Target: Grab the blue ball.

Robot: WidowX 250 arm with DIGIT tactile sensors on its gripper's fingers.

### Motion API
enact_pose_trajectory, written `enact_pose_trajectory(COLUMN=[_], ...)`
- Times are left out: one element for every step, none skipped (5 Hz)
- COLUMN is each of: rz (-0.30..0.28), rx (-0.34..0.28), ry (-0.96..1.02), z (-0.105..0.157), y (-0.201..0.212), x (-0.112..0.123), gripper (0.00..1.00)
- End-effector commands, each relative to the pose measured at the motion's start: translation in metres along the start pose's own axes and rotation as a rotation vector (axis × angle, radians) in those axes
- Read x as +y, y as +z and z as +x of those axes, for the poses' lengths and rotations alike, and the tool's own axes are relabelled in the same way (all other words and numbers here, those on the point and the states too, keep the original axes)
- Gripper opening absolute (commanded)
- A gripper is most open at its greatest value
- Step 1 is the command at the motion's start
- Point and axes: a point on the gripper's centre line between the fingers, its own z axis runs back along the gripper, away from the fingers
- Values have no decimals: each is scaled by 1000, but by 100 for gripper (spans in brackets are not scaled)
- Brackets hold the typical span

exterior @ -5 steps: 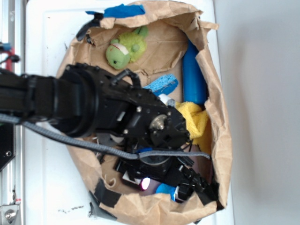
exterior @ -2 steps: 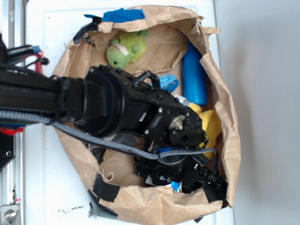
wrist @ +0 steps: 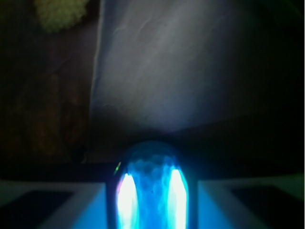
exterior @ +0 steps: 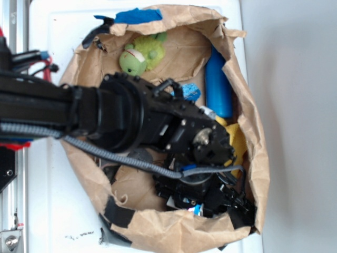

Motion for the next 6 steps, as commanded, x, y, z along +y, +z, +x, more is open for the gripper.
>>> enact_pose_trajectory(rz=[-103, -104, -40, 73, 124, 177], rx=[54, 18, -68, -236, -336, -429], ry=[-164, -208, -287, -391, -406, -424], z=[15, 15, 15, 7, 7, 7], y=[68, 99, 129, 156, 182, 199], x=[-16, -16, -11, -5, -2, 0], gripper=[0, 0, 0, 0, 0, 0])
